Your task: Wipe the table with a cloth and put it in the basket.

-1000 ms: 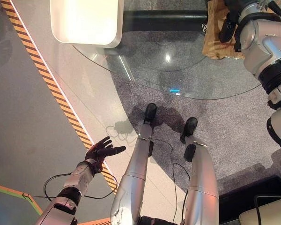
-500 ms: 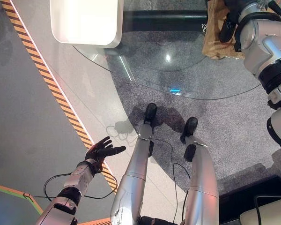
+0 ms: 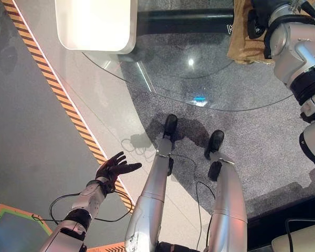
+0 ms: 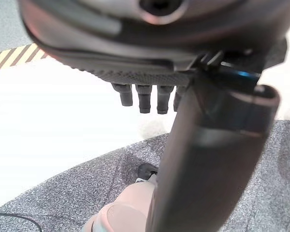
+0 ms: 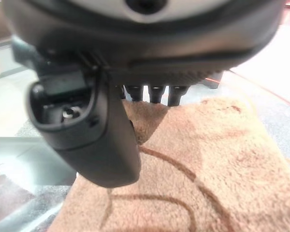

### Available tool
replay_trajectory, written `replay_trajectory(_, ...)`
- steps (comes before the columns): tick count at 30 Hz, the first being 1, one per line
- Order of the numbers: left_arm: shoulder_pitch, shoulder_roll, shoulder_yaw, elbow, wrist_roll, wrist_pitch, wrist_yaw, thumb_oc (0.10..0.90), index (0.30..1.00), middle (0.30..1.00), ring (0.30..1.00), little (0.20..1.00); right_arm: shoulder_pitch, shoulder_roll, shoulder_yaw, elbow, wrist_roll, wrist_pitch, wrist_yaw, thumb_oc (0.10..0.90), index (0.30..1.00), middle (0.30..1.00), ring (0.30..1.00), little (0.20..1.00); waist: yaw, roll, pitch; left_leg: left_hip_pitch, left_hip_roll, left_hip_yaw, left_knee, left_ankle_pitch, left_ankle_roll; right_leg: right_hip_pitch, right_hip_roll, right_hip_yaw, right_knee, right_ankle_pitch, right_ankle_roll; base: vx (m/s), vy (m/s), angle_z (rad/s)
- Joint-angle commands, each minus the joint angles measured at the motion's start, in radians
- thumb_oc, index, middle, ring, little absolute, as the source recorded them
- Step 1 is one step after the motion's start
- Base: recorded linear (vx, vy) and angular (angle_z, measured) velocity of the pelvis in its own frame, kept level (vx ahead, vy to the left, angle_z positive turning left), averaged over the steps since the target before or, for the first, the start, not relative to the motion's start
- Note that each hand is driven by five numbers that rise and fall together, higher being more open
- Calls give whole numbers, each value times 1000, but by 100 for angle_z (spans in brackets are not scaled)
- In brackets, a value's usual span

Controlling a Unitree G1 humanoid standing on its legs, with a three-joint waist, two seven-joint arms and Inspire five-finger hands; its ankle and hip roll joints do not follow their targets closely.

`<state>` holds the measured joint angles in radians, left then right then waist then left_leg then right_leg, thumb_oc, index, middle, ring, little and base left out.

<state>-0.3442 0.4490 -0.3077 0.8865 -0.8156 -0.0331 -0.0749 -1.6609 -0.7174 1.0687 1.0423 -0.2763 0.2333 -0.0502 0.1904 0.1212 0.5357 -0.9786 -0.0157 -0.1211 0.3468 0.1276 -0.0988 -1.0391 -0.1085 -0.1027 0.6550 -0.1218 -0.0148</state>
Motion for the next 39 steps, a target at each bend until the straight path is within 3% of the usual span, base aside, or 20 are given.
replay_trajectory(1,84,48,-27,33,-13,-11,2,800,900,900,900,900,-97,-63,66,6,-20,11,-26,100,300,300,300,200,-9,33,-16,24,-44,38,48,-98,68,54,5,-45,-131,48,40,0,0,0)
replay_trajectory(28,77,45,-30,30,-16,-10,5,800,900,900,900,900,-89,-59,60,6,-22,10,-20,100,300,300,300,200,-10,36,-16,25,-44,39,35,-92,69,54,6,-46,-144,53,41,0,0,0)
replay_trajectory(39,72,50,-26,32,-16,-6,-5,800,900,900,900,900,-83,-54,60,4,-19,-12,49,100,300,300,300,200,-9,40,-16,29,-42,42,32,-92,68,56,3,-48,-146,51,41,0,0,0)
